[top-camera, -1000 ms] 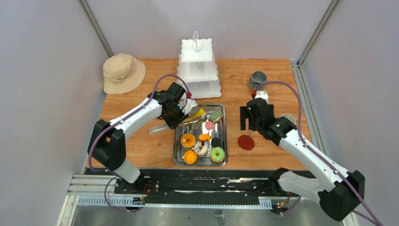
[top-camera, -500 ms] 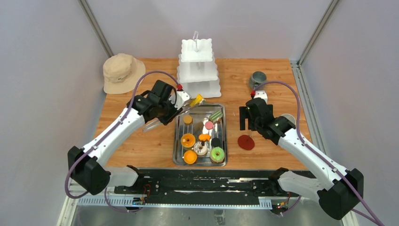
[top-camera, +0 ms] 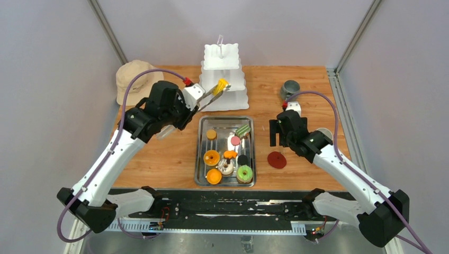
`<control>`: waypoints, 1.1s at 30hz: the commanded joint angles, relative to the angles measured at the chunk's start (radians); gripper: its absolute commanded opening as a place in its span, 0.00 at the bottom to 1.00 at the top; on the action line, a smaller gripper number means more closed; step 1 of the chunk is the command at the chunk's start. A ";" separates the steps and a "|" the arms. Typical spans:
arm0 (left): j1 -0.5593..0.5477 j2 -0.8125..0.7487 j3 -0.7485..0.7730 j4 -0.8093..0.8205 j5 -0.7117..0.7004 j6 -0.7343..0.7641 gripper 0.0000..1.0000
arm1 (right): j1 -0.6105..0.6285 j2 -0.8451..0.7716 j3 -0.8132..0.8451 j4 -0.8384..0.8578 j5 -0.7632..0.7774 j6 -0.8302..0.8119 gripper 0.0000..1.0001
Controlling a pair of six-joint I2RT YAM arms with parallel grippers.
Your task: Serve the afternoon tea
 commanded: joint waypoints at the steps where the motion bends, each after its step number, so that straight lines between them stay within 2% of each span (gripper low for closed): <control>1: -0.005 -0.022 0.069 0.076 -0.081 -0.061 0.21 | 0.006 -0.022 -0.006 0.008 0.006 0.001 0.88; 4: 0.012 0.008 0.124 0.074 -0.127 -0.100 0.22 | 0.006 -0.035 -0.013 0.007 0.009 0.004 0.88; 9: 0.088 0.050 0.175 0.101 -0.118 -0.166 0.22 | 0.006 -0.051 -0.026 0.005 0.015 0.006 0.88; 18: 0.145 0.127 0.260 0.148 -0.130 -0.248 0.25 | 0.006 -0.061 -0.029 -0.006 0.019 0.011 0.88; 25: 0.174 0.246 0.364 0.159 -0.139 -0.311 0.25 | 0.006 -0.067 -0.026 -0.016 0.013 0.012 0.88; 33: 0.176 0.345 0.400 0.221 -0.138 -0.355 0.24 | 0.006 -0.092 -0.028 -0.032 0.033 0.019 0.88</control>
